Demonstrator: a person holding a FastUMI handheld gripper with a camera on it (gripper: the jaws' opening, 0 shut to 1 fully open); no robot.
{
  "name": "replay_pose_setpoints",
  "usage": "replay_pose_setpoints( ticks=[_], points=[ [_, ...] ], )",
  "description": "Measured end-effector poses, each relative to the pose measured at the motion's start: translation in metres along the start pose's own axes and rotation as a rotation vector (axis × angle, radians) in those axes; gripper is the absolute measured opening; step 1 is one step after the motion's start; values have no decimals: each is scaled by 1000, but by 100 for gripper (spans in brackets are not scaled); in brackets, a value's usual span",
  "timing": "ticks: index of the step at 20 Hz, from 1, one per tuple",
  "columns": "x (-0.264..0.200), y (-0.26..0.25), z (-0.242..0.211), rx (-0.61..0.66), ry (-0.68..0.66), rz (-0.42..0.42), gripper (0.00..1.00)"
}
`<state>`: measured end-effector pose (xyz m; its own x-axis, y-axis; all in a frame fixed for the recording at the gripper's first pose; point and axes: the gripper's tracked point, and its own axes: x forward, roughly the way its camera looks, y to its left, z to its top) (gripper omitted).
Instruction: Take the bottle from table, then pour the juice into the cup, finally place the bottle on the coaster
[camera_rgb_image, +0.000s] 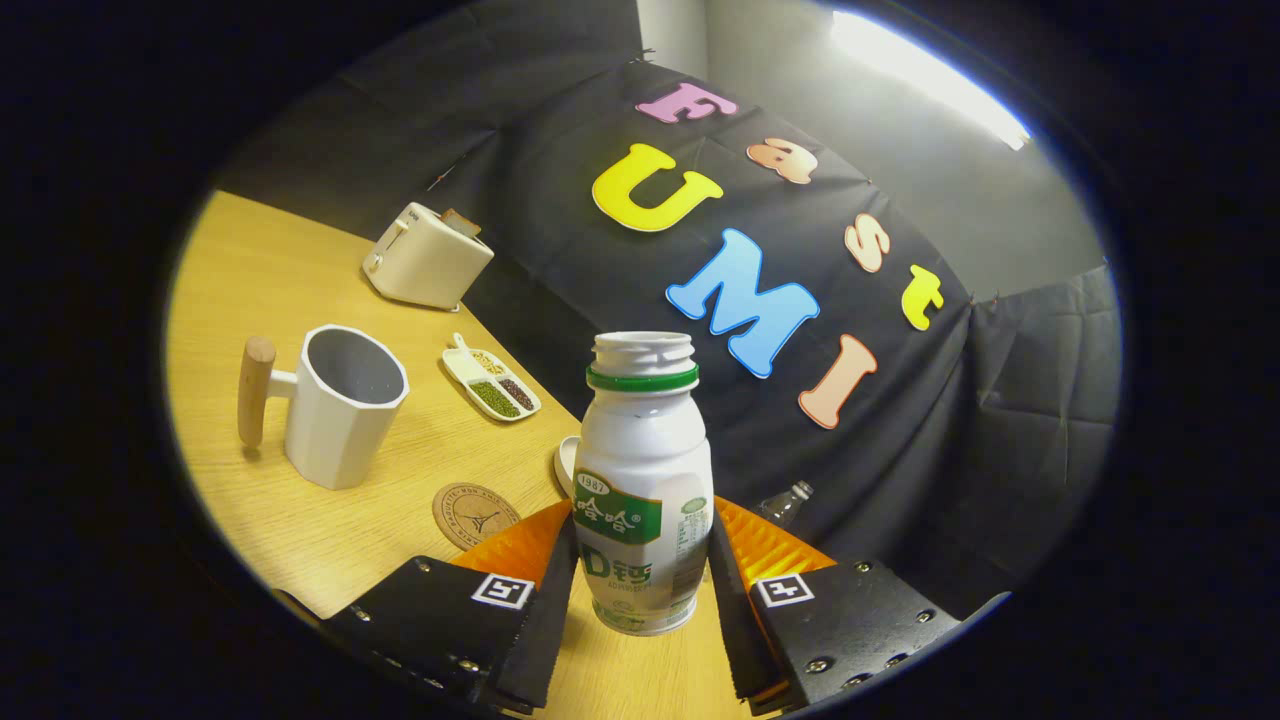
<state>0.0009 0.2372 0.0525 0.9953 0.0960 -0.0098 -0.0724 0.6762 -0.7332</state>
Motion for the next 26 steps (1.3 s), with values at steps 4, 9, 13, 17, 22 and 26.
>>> replay_pose_setpoints(
  ticks=[4,9,13,17,22,26],
  points=[
    [4,2,8,-138,-3,-27,66],
    [6,12,22,-303,-29,-45,66],
    [-1,24,32,-419,-52,-53,66],
    [6,24,41,-515,-61,-70,66],
    [4,25,49,-652,-81,-97,66],
    [6,27,56,-718,-97,-109,66]
  ],
)
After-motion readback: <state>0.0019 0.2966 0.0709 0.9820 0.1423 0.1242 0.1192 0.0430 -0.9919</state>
